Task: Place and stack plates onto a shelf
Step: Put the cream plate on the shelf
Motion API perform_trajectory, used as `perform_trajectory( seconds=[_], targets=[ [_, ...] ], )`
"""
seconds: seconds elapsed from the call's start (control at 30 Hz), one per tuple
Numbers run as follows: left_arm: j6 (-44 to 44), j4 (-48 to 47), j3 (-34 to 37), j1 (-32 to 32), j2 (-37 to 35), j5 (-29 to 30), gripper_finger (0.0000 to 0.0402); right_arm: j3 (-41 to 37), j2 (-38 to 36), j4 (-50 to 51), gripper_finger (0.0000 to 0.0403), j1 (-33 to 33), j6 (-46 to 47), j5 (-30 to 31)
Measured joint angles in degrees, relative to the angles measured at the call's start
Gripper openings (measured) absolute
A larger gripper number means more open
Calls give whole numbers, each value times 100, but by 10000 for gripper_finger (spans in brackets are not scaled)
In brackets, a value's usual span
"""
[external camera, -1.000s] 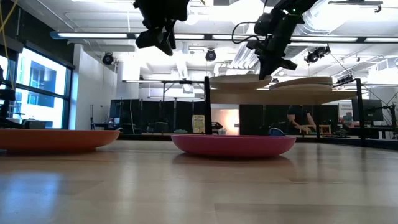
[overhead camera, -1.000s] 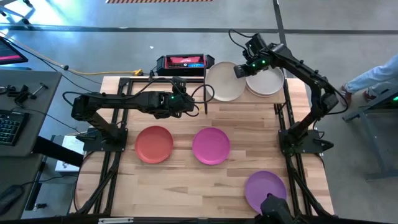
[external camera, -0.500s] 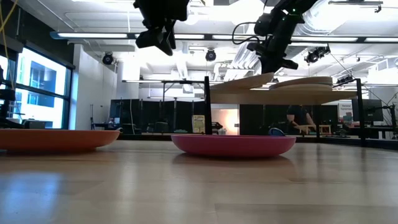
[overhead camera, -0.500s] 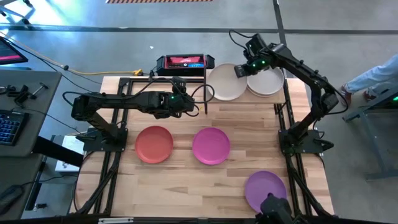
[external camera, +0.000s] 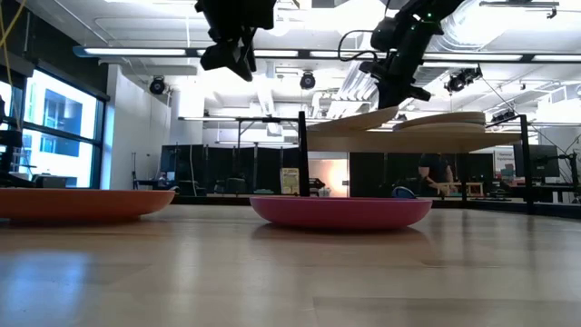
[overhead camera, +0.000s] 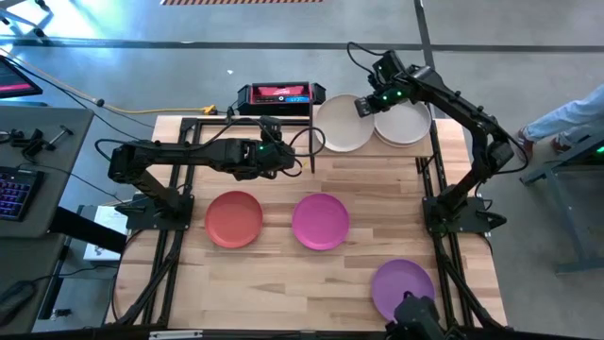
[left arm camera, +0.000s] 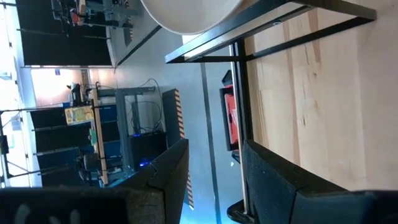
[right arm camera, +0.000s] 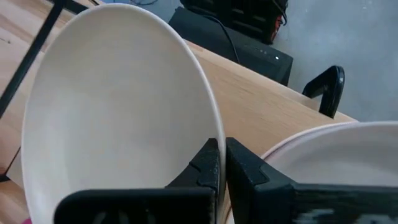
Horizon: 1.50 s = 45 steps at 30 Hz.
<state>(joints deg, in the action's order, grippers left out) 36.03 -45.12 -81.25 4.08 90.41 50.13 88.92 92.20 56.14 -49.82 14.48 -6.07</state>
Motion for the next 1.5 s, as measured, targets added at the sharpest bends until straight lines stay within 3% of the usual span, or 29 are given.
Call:
perform_trajectory(
  seconds=[0.3,0.5,0.9,1.5],
  targets=[
    [0,1,0,0,0,-2,143,2,152,-130,1,0,199,-152],
    [7,0,0,0,0,-1,143,2,388,-36,1,1,331,-615],
    [19,0,0,0,0,-12,143,2,391,13,1,-31,504,-135],
    [-88,88,9,0,0,-1023,143,2,391,11,1,13,501,-142]
  ],
)
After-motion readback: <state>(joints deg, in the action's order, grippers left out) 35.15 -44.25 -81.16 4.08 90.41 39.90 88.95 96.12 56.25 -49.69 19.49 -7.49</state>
